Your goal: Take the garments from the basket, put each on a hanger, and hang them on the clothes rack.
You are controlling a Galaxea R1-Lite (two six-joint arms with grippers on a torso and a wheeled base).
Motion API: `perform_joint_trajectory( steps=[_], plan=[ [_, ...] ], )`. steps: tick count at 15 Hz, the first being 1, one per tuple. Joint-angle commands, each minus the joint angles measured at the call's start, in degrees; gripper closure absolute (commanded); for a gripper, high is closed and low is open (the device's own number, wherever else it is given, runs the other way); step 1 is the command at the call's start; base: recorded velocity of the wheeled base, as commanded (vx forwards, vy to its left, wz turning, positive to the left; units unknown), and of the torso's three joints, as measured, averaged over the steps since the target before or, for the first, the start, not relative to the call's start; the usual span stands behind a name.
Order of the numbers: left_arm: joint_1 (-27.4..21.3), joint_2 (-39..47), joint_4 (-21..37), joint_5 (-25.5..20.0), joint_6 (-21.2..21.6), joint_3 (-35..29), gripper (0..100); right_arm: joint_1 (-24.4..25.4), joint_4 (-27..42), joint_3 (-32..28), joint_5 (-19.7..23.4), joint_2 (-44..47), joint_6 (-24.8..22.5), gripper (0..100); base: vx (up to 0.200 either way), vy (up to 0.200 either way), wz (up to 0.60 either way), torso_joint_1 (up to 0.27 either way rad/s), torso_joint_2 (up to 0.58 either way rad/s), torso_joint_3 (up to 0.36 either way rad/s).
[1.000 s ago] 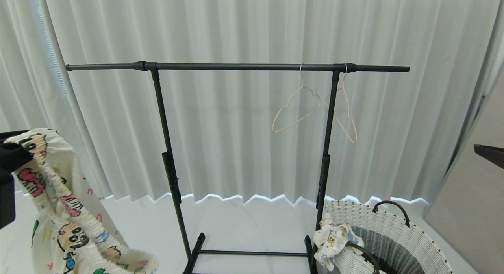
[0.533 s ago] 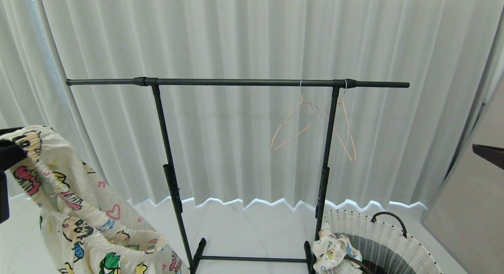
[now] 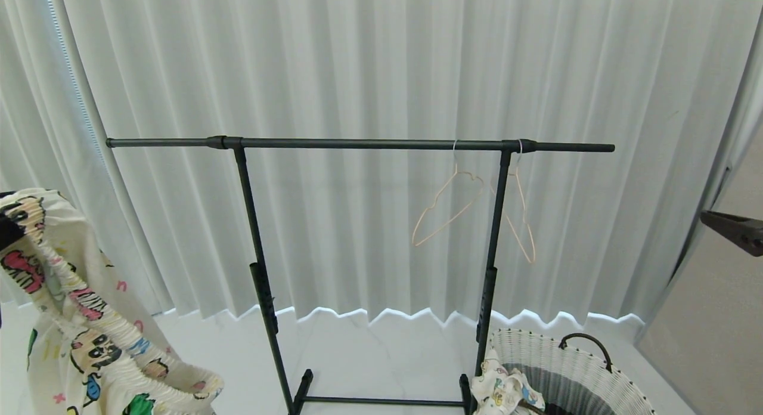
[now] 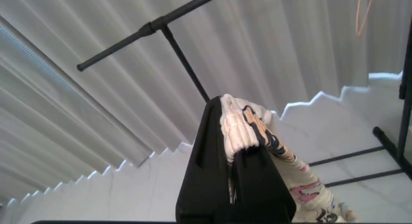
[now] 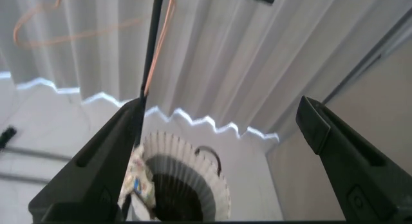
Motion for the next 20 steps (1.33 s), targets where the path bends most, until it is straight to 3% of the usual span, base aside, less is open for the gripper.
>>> perform_joint_trajectory(
  steps=[1,11,17,20],
  plan=[
    [-0.01,0.10,-0.01,0.05,-0.02,0.04,100,0.06,-1.56,0.43,-0.11,2.01,-0.04,0,0.200,0.000,0.00,-0.002,-0.04,-0.007],
    [-0.01,0.19,-0.01,0.05,0.07,0.04,100,-0.03,-2.44,0.43,0.07,2.63,0.14,0,0.200,0.000,0.00,0.007,0.00,-0.002],
    [-0.10,0.02,-0.01,-0.04,-0.02,0.30,100,0.32,-1.91,2.98,0.60,3.33,2.86,0,0.200,0.000,0.00,0.001,0.00,0.002],
    [-0.10,-0.25,-0.01,-0.04,0.07,0.39,100,0.32,-1.38,3.42,0.69,3.33,4.53,0,0.000,0.000,0.00,0.000,0.00,0.000]
  ],
)
